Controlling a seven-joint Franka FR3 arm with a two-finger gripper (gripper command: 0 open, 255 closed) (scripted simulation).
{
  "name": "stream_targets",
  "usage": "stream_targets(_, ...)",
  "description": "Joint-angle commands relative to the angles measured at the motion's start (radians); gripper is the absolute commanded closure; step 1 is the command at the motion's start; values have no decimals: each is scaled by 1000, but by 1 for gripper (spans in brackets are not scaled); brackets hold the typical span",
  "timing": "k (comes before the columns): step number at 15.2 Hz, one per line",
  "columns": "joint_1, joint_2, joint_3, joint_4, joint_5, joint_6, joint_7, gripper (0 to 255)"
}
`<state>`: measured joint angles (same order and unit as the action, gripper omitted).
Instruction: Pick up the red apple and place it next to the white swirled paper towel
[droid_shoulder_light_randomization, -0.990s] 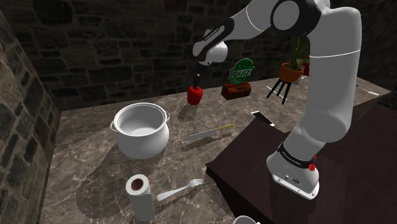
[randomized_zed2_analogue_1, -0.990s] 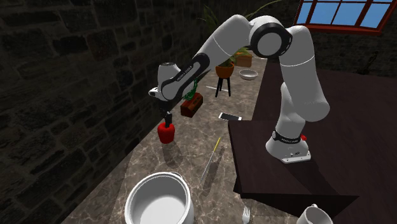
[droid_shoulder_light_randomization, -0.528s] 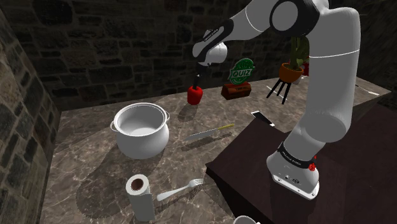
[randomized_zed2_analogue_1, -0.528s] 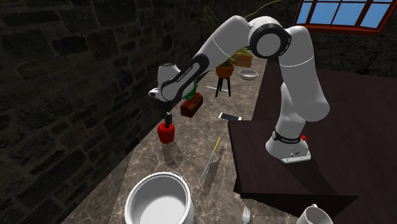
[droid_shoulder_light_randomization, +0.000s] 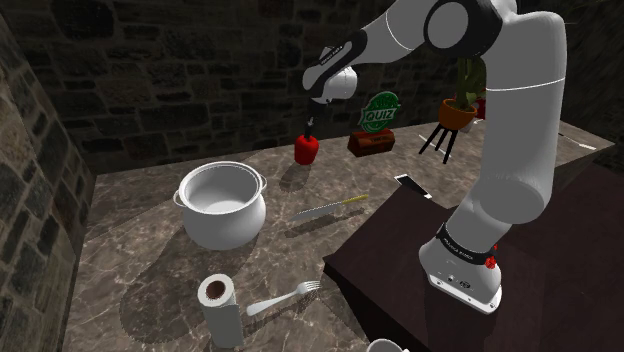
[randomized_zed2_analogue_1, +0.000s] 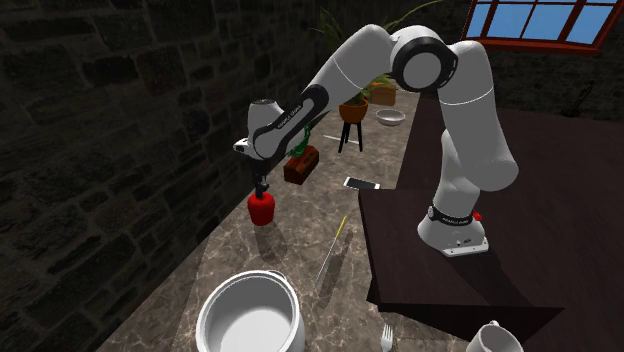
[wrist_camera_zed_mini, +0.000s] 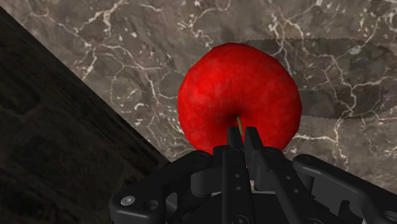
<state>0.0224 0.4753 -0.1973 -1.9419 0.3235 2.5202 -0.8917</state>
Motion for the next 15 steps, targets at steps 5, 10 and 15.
stream_targets(5, 6, -28, -9, 2, -14, -29, 12, 255)
stream_targets(10, 15, -72, -22, 9, -36, -79, 32, 255)
stream_targets(15, 22, -113, -33, 22, -58, -131, 51, 255)
